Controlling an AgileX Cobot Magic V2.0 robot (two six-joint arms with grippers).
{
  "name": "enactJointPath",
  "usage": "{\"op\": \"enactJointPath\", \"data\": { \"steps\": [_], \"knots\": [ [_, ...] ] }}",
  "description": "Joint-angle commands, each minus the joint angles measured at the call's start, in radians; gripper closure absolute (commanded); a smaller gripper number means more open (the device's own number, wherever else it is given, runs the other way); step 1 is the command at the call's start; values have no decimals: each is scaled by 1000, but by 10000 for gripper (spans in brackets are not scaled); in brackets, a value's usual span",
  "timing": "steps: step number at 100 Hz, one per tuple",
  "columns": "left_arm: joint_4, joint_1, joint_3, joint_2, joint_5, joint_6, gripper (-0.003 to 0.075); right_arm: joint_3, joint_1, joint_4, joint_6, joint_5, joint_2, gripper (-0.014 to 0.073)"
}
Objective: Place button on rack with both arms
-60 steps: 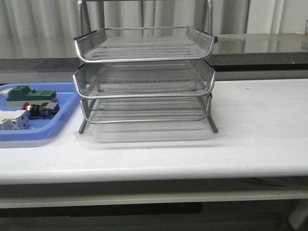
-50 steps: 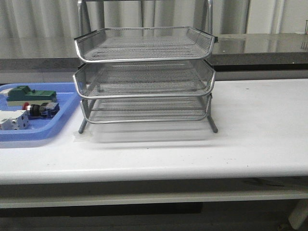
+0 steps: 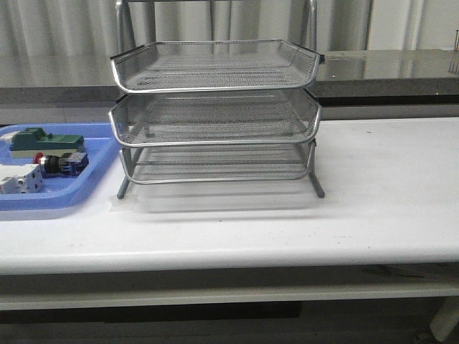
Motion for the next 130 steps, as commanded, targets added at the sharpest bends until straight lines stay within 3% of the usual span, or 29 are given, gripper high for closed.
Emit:
{"op": "enactJointPath", "data": {
  "steps": [1,37,62,101,113,130],
  "knots": [
    [-8,2,34,-29,-83,1,741,3,-8,-5,-8,-81,-15,659],
    [-8,2,34,-29,-83,1,741,-30,-8,19,-7,-170,-15,659],
    [-8,2,34,-29,-83,1,741,-264,-8,19,-7,129,53,659],
    [-8,2,34,-29,-83,1,741,-661,-8,69,-7,542,413,659],
    [-8,2,34,-29,-83,1,741,-750,-8,133,-7,608,547,659],
    [-8,2,34,-29,-83,1,741,-787,-8,211,-7,589,659,659]
  ]
}}
